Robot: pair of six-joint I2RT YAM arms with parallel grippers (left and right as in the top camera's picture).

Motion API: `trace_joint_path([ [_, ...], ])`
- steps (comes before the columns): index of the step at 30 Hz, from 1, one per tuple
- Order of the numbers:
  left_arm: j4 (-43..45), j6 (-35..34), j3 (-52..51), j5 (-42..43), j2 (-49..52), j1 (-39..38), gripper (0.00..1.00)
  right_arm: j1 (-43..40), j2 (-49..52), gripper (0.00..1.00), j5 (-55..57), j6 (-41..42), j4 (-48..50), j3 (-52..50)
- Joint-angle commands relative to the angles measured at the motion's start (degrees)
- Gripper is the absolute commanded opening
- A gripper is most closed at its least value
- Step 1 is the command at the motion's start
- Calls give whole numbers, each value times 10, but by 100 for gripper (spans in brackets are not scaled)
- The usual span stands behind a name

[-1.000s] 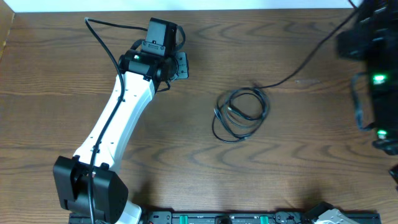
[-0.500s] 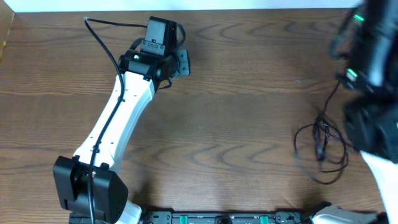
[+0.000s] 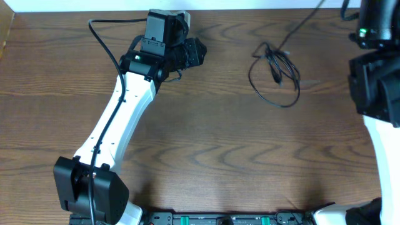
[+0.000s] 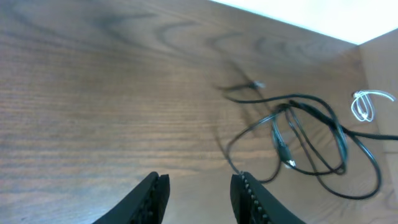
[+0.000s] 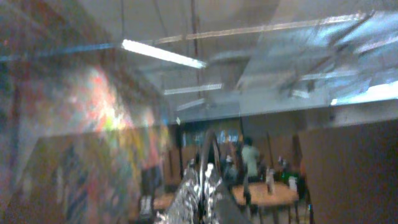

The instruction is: Untangle cables

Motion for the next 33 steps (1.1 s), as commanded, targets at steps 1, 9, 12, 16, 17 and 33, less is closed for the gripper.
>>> trace_joint_path([
  [1,45,-44,-10,30,16,-24,38,-20,-4,1,-27,21,-47,13],
  [9,306,-62,-10,234,130,-99,38,-72,-2,1,-27,21,-123,13],
  [12,334,-41,-10,292,162,-102,43,-81,-2,1,-27,20,-142,13],
  [16,256,124,-10,451,181,-81,64,-96,-2,1,-27,20,-153,13],
  [17,212,176,-10,474,181,-70,68,-98,-2,1,-27,20,-157,13],
  [33,-41,460,-10,26,180,-217,81,-97,-2,1,-30,23,-184,13],
])
